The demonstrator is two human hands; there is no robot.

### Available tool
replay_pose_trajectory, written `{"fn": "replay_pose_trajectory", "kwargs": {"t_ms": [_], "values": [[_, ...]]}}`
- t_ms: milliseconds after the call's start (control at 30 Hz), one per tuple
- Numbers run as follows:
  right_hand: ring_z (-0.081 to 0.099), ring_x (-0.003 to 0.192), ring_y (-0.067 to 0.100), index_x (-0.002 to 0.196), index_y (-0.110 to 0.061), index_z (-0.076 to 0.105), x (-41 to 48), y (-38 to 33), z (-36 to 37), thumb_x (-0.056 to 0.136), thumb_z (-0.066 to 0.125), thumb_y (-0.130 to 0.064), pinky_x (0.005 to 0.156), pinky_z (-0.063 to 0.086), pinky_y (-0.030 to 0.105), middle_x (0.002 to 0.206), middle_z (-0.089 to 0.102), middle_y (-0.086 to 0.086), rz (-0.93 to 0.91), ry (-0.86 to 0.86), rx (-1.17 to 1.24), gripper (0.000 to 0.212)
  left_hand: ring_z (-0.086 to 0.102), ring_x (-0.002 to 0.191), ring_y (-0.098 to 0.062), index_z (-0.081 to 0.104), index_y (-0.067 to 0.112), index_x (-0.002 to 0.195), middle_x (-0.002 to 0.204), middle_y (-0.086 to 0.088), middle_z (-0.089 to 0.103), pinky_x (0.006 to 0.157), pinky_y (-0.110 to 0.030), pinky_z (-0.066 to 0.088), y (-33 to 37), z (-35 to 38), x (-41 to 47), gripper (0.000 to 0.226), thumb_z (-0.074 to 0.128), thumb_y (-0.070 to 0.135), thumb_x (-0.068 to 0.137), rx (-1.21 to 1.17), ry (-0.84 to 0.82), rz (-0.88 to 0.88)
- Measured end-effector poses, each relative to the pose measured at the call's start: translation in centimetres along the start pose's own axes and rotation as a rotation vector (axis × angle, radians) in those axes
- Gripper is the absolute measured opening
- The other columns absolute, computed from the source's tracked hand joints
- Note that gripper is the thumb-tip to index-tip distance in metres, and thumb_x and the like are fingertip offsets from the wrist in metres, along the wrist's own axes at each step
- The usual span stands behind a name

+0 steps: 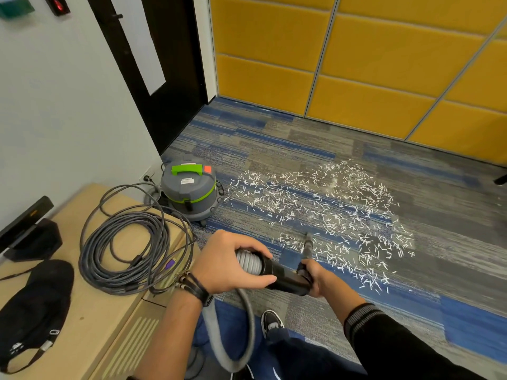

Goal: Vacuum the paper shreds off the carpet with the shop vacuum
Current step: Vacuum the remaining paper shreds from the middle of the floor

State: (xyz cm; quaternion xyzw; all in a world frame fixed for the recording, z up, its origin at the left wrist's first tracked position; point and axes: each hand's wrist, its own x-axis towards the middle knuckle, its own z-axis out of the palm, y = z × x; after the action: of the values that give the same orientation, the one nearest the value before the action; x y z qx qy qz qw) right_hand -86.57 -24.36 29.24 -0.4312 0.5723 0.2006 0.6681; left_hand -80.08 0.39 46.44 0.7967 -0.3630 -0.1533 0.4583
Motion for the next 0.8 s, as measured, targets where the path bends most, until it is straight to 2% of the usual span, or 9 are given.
{"fn": "replay_pose_trajectory", "kwargs": {"t_ms": [100,200,300,367,567,667,800], "values": [[0.054,0.035,0.018,0.078,-0.016,0.040,-0.2,-0.7,0.5,0.102,0.039,-0.028,0.040,0.050,0.025,0.044,0.051,0.002,-0.009,-0.005,-0.035,0.028,0.074,0.084,-0.002,0.083,0.035,0.092,0.087,0.023,0.077,0.078,-0.031,0.060,0.3,-0.1,-0.1,0.032,0.090,0.047,0.064,0.048,0.038,0.015],[0.052,0.033,0.017,0.078,-0.013,0.041,-1.2,-1.0,2.9,0.103,0.038,-0.029,0.038,0.047,0.021,0.043,0.051,0.004,-0.002,-0.090,-0.039,0.030,0.074,0.084,0.000,0.083,0.036,0.092,0.087,0.024,0.077,0.079,-0.032,0.060,0.9,-1.4,-0.7,0.032,0.089,0.049,0.064,0.079,0.061,0.040],[0.061,0.050,0.022,0.089,-0.009,0.048,-1.8,-0.4,5.2,0.102,0.040,-0.035,0.042,0.054,0.028,0.066,0.061,0.010,0.032,-0.197,0.008,0.030,0.074,0.084,0.003,0.083,0.034,0.092,0.087,0.023,0.077,0.080,-0.031,0.060,1.7,-2.5,-1.1,0.032,0.090,0.048,0.064,0.095,0.051,0.077],[0.061,0.062,0.025,0.091,-0.008,0.051,-1.7,0.3,5.3,0.102,0.041,-0.038,0.046,0.054,0.027,0.077,0.061,0.011,0.054,-0.212,0.019,0.033,0.074,0.084,0.003,0.084,0.032,0.091,0.087,0.023,0.078,0.080,-0.029,0.060,2.1,-2.8,-0.9,0.033,0.090,0.047,0.063,0.071,0.027,0.089],[0.061,0.068,0.030,0.106,-0.009,0.052,-1.1,1.1,1.3,0.102,0.043,-0.039,0.046,0.056,0.035,0.086,0.062,0.014,0.033,-0.153,0.036,0.032,0.072,0.082,0.006,0.084,0.029,0.090,0.086,0.023,0.077,0.079,-0.019,0.056,3.3,-0.4,0.7,0.032,0.097,0.035,0.062,0.014,-0.036,0.175],[0.062,0.065,0.029,0.097,-0.009,0.050,-1.2,1.7,-0.2,0.103,0.039,-0.039,0.045,0.055,0.034,0.084,0.061,0.015,0.034,-0.102,0.073,0.033,0.073,0.083,0.001,0.084,0.028,0.091,0.087,0.020,0.078,0.079,-0.020,0.056,2.7,-0.1,0.5,0.031,0.097,0.033,0.064,-0.030,-0.049,0.131],[0.058,0.043,0.024,0.076,-0.012,0.045,-0.9,2.4,-0.4,0.104,0.036,-0.033,0.040,0.049,0.027,0.061,0.054,0.010,0.026,-0.018,0.039,0.036,0.075,0.086,-0.005,0.084,0.027,0.091,0.088,0.017,0.079,0.082,-0.029,0.059,0.7,-0.9,-1.3,0.029,0.098,0.028,0.066,-0.062,-0.024,0.024]]}}
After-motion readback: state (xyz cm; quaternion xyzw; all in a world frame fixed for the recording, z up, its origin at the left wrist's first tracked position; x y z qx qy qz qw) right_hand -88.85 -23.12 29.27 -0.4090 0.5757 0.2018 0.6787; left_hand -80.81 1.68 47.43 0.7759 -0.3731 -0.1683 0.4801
